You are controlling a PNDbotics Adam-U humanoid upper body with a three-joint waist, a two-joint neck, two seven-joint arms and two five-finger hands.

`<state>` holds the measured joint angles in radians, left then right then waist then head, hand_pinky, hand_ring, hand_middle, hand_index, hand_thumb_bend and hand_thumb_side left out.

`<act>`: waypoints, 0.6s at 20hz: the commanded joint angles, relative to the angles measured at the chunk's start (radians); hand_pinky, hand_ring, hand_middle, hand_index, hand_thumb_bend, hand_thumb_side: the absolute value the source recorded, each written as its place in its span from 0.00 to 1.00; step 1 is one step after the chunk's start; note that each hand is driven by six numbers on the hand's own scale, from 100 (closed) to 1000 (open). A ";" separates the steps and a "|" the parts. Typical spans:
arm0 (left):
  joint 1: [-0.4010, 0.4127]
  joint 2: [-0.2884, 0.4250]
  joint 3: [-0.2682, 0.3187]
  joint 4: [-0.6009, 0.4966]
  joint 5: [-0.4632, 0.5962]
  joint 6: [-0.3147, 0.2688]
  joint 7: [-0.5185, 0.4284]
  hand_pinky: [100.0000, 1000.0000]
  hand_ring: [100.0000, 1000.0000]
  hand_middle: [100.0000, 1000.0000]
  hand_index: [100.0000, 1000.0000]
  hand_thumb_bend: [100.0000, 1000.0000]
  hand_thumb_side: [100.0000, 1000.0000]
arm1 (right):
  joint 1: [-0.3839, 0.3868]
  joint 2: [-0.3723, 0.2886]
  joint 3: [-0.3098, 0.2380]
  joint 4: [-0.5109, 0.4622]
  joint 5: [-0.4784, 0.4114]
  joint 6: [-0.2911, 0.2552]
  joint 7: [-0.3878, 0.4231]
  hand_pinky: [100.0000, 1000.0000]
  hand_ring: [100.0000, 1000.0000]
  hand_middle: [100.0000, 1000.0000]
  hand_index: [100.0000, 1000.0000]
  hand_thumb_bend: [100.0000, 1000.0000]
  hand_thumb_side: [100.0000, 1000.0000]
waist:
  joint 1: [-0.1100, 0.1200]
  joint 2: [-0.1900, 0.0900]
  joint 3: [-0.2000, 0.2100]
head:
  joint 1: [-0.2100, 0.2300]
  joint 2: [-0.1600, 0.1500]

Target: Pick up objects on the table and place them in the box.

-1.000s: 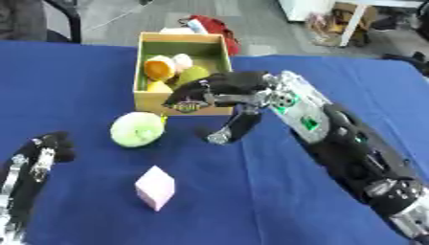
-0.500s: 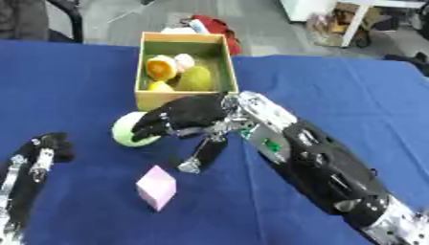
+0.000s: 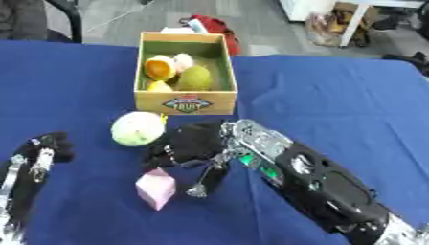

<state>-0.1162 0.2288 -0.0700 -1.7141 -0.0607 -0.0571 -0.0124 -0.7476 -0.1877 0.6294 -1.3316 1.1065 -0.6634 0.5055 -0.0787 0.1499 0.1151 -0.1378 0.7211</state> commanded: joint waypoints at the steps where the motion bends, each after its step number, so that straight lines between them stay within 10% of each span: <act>1: -0.010 0.014 0.003 -0.014 -0.003 -0.001 -0.001 0.63 0.55 0.54 0.72 0.00 0.74 | -0.018 0.007 -0.008 0.019 0.032 -0.244 0.220 0.88 0.98 0.94 1.00 0.00 0.37 | -0.001 -0.016 0.001 | -0.003 -0.003; 7: -0.011 0.013 0.001 -0.014 -0.002 -0.001 -0.002 0.63 0.55 0.54 0.72 0.00 0.74 | -0.041 0.037 -0.019 0.046 0.032 -0.244 0.197 0.87 0.95 0.88 0.98 0.00 0.29 | 0.002 -0.015 -0.001 | -0.006 -0.004; 12: -0.010 0.013 0.002 -0.013 -0.002 -0.001 -0.001 0.63 0.55 0.54 0.72 0.00 0.74 | -0.048 0.051 -0.032 0.047 -0.047 -0.244 0.150 0.79 0.79 0.56 0.69 0.00 0.17 | 0.003 -0.013 -0.003 | -0.006 -0.004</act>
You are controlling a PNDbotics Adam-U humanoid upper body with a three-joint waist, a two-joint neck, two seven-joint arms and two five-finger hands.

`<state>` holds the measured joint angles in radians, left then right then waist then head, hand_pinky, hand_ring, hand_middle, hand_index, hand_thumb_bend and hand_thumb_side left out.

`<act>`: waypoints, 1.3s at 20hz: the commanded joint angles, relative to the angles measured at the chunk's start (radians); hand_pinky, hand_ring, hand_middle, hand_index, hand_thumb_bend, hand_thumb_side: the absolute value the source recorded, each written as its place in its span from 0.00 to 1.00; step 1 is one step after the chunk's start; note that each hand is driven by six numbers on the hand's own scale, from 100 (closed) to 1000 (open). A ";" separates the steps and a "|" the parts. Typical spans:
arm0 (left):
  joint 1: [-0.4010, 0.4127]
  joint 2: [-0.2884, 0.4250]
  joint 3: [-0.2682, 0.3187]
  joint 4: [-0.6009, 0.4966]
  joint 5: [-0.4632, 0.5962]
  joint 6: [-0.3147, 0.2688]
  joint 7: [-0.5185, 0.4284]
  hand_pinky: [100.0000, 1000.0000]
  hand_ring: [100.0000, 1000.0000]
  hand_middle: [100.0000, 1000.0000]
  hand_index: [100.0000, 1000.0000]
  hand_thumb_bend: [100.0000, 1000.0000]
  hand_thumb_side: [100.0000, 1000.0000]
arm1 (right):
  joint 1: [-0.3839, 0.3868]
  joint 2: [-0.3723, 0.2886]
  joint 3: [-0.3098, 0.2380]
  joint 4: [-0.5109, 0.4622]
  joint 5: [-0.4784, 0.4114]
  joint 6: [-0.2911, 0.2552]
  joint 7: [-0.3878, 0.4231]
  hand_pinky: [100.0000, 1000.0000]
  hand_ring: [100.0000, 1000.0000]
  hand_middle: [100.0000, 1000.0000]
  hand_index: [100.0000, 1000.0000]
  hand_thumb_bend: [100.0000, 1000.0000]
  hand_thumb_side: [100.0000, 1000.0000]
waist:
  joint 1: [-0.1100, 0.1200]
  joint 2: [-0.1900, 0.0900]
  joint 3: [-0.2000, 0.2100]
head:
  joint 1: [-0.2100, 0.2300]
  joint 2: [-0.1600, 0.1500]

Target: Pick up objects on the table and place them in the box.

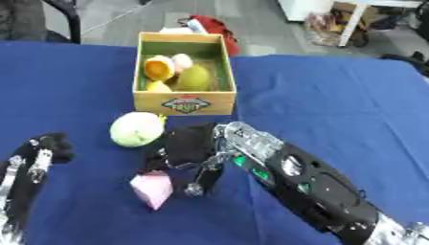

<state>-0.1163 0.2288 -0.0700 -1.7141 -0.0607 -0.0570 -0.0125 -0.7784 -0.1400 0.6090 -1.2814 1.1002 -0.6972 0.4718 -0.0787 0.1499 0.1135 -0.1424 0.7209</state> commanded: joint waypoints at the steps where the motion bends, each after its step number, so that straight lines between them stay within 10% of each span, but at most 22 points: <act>1: -0.010 0.013 0.002 -0.013 -0.002 -0.001 -0.001 0.63 0.55 0.54 0.72 0.00 0.74 | -0.018 0.004 -0.015 -0.004 -0.066 -0.210 0.167 0.78 0.77 0.52 0.64 0.00 0.16 | 0.003 -0.013 -0.002 | -0.002 -0.004; 8: -0.009 0.012 0.004 -0.013 -0.002 -0.001 0.001 0.63 0.55 0.54 0.72 0.00 0.74 | -0.032 -0.002 -0.071 -0.004 -0.213 -0.210 0.092 0.74 0.66 0.37 0.47 0.00 0.11 | 0.005 -0.016 -0.006 | 0.000 -0.005; 17: -0.008 0.011 0.003 -0.013 -0.002 -0.001 0.001 0.63 0.54 0.54 0.72 0.00 0.74 | -0.045 -0.011 -0.091 0.016 -0.250 -0.205 0.213 0.80 0.79 0.67 0.88 0.00 0.14 | 0.002 -0.019 -0.006 | 0.002 -0.007; 21: -0.009 0.011 0.002 -0.013 -0.002 -0.001 0.000 0.63 0.54 0.54 0.72 0.00 0.74 | -0.053 -0.001 -0.081 0.017 -0.272 -0.197 0.312 0.84 0.86 0.85 0.99 0.00 0.45 | 0.002 -0.019 -0.005 | 0.000 -0.007; 26: -0.012 0.010 0.000 -0.013 -0.002 -0.001 -0.002 0.63 0.54 0.54 0.72 0.00 0.74 | -0.080 0.023 -0.074 0.025 -0.243 -0.209 0.380 0.85 0.90 0.93 1.00 0.00 0.32 | 0.003 -0.017 0.000 | -0.004 -0.011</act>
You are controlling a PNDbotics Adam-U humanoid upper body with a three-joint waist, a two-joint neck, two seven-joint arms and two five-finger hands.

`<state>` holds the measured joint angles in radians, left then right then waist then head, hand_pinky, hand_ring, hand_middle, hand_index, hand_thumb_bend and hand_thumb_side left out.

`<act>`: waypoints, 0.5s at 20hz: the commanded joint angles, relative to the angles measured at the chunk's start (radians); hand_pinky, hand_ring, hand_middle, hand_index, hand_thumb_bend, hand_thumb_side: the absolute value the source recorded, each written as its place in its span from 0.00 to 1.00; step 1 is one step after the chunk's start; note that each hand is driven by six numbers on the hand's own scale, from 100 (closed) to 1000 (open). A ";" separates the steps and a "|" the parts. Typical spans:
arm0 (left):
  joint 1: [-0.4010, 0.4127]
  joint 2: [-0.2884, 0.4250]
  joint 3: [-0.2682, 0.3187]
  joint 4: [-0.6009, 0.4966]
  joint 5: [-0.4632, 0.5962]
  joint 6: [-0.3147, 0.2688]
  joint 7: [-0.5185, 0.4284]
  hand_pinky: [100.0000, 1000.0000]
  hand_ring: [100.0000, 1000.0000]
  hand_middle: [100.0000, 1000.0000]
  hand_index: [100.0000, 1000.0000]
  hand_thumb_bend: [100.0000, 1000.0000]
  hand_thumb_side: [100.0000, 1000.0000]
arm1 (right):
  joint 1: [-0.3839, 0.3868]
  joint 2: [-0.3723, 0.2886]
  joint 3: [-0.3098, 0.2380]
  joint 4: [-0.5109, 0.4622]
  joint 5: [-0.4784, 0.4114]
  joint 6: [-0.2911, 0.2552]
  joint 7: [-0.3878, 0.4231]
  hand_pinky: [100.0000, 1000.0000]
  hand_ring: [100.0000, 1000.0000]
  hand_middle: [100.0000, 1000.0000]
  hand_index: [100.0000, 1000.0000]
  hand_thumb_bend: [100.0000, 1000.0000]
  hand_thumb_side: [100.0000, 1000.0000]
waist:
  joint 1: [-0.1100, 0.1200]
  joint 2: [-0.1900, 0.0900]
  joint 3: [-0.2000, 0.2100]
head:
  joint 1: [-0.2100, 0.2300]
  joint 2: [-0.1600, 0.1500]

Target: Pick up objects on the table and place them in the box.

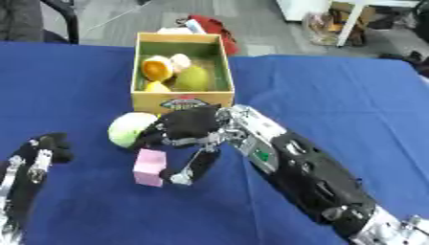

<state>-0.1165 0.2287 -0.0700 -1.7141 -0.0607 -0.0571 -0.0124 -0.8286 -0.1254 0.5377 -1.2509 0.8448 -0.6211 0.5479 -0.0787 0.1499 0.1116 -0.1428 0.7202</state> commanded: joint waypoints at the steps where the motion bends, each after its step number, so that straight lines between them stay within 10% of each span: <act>1: -0.012 0.010 0.000 -0.013 -0.002 -0.001 -0.002 0.63 0.54 0.54 0.72 0.00 0.74 | -0.034 0.014 -0.001 -0.004 0.024 -0.285 0.306 0.85 0.91 0.94 1.00 0.00 0.33 | 0.003 -0.016 0.003 | -0.005 -0.011; 10: -0.012 0.012 0.001 -0.014 -0.002 -0.001 -0.001 0.63 0.54 0.54 0.72 0.00 0.74 | -0.038 0.016 0.017 0.029 0.134 -0.286 0.279 0.85 0.92 0.95 1.00 0.00 0.16 | -0.002 -0.011 0.008 | -0.004 -0.008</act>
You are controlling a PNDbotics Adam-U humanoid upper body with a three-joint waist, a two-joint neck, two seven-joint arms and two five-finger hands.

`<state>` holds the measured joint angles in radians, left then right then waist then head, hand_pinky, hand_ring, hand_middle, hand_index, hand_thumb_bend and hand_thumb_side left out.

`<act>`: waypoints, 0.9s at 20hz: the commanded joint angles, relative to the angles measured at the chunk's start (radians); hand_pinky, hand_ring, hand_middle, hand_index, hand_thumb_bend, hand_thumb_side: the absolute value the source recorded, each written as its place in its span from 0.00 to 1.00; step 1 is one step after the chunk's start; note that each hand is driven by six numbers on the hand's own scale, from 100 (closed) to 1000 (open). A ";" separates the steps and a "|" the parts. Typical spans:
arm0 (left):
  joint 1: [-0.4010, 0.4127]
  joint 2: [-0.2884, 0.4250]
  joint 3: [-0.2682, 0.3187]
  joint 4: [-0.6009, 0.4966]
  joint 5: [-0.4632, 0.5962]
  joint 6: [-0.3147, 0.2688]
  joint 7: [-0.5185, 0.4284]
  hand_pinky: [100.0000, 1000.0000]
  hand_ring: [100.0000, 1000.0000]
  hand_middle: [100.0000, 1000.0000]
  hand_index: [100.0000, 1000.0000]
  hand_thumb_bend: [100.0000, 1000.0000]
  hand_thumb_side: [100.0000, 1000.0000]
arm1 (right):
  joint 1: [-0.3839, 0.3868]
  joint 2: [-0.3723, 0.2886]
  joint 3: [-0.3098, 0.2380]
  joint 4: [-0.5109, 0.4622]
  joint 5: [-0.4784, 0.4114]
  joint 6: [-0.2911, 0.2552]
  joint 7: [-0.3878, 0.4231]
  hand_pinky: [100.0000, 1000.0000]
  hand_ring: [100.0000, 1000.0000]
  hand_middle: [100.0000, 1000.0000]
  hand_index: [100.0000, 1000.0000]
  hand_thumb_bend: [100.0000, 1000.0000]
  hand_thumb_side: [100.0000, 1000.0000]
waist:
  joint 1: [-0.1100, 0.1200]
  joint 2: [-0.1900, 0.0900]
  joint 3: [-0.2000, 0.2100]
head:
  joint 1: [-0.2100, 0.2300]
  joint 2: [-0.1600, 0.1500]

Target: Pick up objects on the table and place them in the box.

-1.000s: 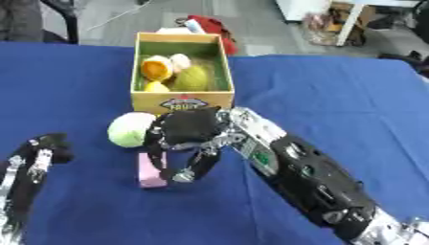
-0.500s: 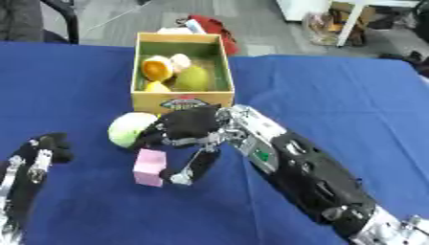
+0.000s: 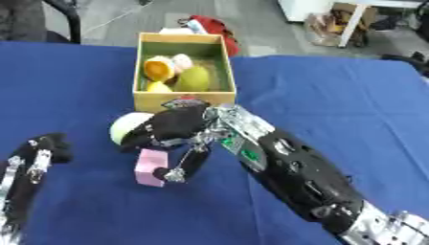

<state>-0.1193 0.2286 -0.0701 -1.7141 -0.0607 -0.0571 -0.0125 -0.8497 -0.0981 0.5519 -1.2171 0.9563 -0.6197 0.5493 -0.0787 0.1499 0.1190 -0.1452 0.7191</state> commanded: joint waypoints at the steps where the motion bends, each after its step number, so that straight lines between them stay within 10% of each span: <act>1: -0.009 0.012 0.001 -0.014 -0.002 -0.001 -0.001 0.63 0.54 0.54 0.72 0.00 0.74 | -0.016 -0.016 0.006 -0.005 0.027 -0.287 0.275 0.85 0.92 0.95 1.00 0.00 0.16 | -0.002 -0.012 0.000 | -0.001 -0.006; 18: -0.006 0.012 0.004 -0.014 -0.003 -0.001 0.001 0.63 0.54 0.54 0.72 0.00 0.74 | -0.044 -0.077 -0.004 -0.075 -0.040 -0.287 0.258 0.85 0.93 0.94 1.00 0.00 0.17 | -0.004 -0.012 -0.004 | 0.004 -0.005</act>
<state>-0.1190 0.2286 -0.0701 -1.7141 -0.0608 -0.0570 -0.0124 -0.8719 -0.1536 0.5623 -1.2644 0.9373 -0.6332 0.5358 -0.0787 0.1510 0.1166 -0.1424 0.7193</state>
